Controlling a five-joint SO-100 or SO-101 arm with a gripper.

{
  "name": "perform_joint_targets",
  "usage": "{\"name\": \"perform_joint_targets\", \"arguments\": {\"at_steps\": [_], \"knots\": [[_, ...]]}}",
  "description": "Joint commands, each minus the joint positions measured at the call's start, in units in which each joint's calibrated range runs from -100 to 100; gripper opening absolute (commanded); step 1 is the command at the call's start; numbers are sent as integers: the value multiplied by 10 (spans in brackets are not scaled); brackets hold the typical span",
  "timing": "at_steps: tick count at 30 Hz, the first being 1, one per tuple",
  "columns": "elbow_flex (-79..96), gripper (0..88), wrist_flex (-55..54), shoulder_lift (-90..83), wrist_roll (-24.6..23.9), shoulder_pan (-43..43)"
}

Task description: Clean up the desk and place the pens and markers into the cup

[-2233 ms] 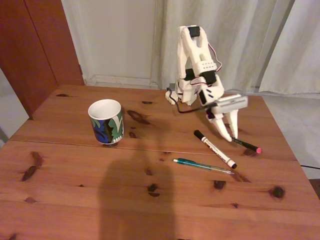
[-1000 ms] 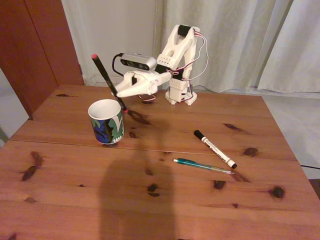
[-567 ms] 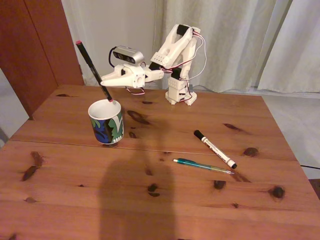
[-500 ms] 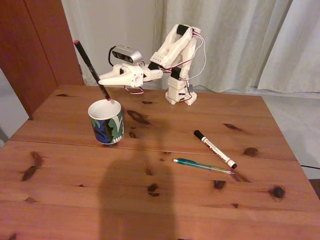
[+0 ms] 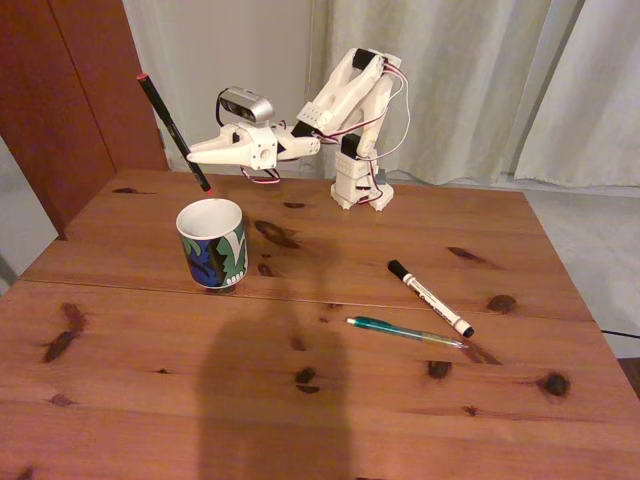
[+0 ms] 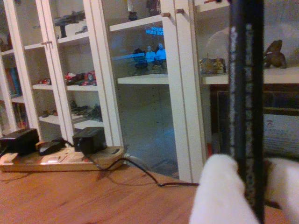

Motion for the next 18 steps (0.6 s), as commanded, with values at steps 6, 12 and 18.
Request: {"name": "perform_joint_targets", "arguments": {"at_steps": [6, 12, 18], "knots": [[-5, 112, -8, -26, 5, 3], [-6, 110, -8, -27, 5, -3], [-7, 110, -8, -32, 6, -75]]}}
